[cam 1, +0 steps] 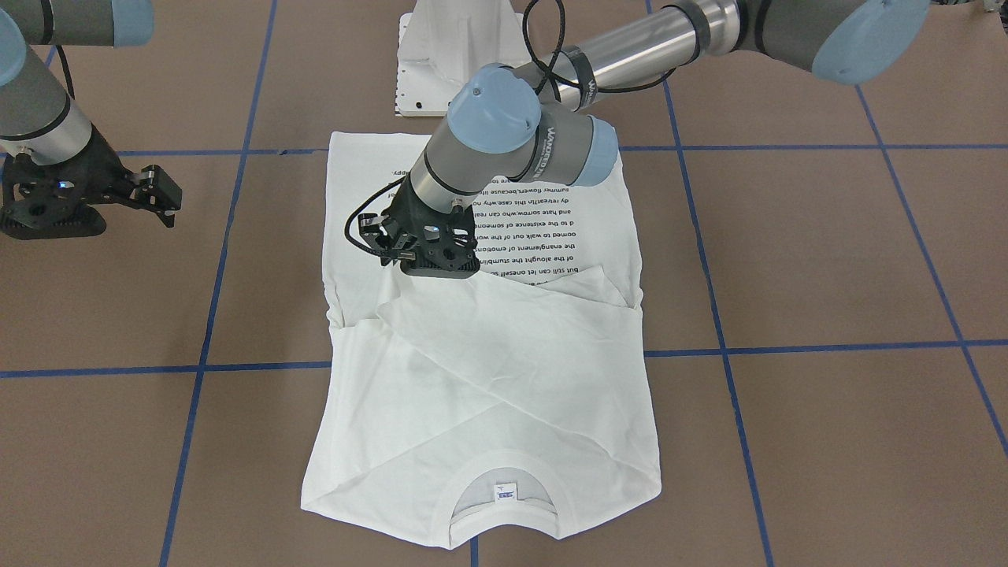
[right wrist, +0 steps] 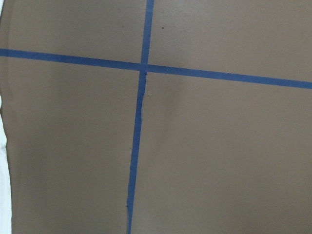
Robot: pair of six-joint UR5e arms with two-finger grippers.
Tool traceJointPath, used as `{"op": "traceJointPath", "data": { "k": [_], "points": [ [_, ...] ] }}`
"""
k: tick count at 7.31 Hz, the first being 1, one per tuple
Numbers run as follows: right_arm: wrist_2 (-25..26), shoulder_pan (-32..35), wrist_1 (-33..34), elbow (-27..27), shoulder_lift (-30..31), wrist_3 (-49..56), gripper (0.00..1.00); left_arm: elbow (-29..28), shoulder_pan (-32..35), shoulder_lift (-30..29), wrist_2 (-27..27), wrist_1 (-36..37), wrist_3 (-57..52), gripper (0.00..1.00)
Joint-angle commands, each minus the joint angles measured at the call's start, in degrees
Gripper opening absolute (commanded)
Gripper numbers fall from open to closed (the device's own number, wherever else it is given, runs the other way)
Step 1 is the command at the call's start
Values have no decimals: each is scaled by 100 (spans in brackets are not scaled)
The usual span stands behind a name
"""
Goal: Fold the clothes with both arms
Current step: 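Fold the sleeve across the shirt body with the left gripper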
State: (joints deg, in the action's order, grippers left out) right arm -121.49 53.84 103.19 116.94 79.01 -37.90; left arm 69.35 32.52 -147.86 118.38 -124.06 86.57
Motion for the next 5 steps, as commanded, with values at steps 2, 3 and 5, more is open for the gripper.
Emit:
{"op": "traceJointPath", "data": {
  "k": [2,3,5],
  "points": [
    [-243,-5,-176,5,88,-33,100,-519,-421,-217,-718,-671,9,100],
    [-261,-5,-202,13,79,-42,100,-519,-413,-200,-719,-672,-35,100],
    [-252,-5,-220,197,88,-156,100,-414,-334,-95,-632,-515,-53,100]
  ]
}}
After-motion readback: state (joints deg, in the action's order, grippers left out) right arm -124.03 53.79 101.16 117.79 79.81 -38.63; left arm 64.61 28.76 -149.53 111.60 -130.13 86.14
